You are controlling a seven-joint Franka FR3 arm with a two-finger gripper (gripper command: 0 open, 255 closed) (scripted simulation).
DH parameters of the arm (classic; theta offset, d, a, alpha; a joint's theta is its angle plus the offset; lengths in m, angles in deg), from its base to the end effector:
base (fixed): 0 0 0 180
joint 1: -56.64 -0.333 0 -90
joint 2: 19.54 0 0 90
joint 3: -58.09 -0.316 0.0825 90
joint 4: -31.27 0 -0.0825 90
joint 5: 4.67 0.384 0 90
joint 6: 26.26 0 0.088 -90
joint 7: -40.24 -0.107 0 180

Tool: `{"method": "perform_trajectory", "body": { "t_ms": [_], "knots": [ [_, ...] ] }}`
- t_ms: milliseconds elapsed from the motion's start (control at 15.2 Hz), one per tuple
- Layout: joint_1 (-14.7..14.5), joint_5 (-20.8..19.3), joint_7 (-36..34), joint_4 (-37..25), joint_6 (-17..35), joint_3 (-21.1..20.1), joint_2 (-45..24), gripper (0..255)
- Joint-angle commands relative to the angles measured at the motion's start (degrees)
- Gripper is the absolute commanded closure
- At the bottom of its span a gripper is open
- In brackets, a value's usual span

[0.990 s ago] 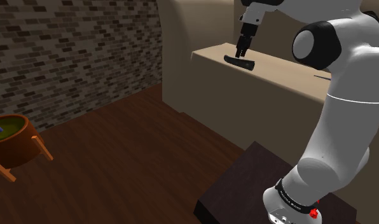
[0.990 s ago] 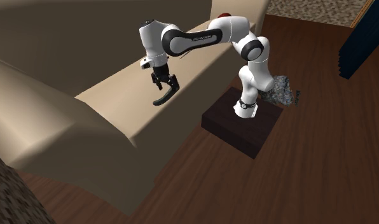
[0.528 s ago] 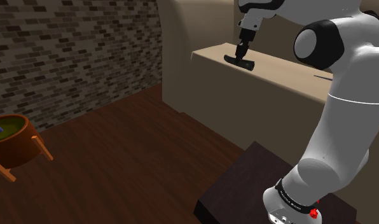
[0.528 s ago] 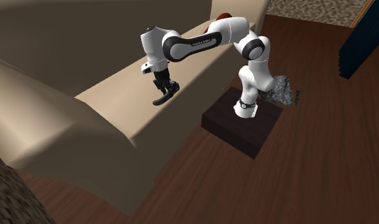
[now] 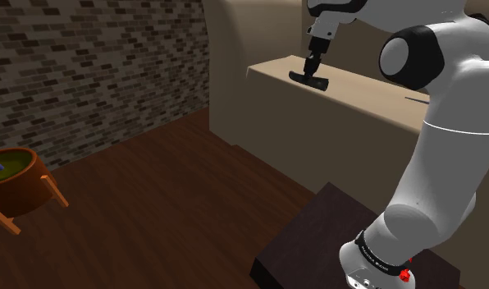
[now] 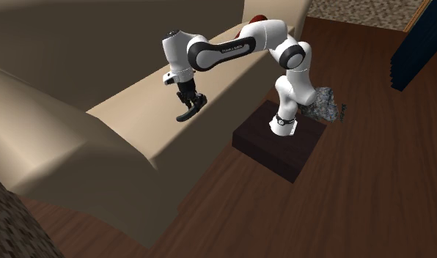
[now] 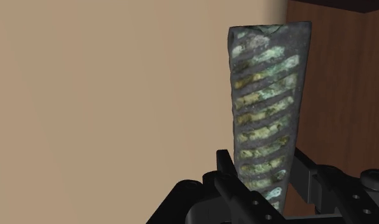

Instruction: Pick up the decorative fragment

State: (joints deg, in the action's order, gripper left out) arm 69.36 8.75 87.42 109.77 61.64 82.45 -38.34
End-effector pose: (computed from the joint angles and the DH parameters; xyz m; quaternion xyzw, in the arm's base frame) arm 0.5457 -0.3302 0.5339 -0.9924 -0.0896 0.0169 0.0825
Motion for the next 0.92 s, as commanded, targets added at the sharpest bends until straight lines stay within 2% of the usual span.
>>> {"method": "perform_trajectory", "body": {
  "t_ms": [0, 858],
  "knots": [
    [0.1, 0.0, -0.1, -0.9, -0.8, 0.0, -0.1, 255],
    [2.8, 1.8, -1.0, -17.0, -13.1, 0.1, -4.1, 255]
  ]
}}
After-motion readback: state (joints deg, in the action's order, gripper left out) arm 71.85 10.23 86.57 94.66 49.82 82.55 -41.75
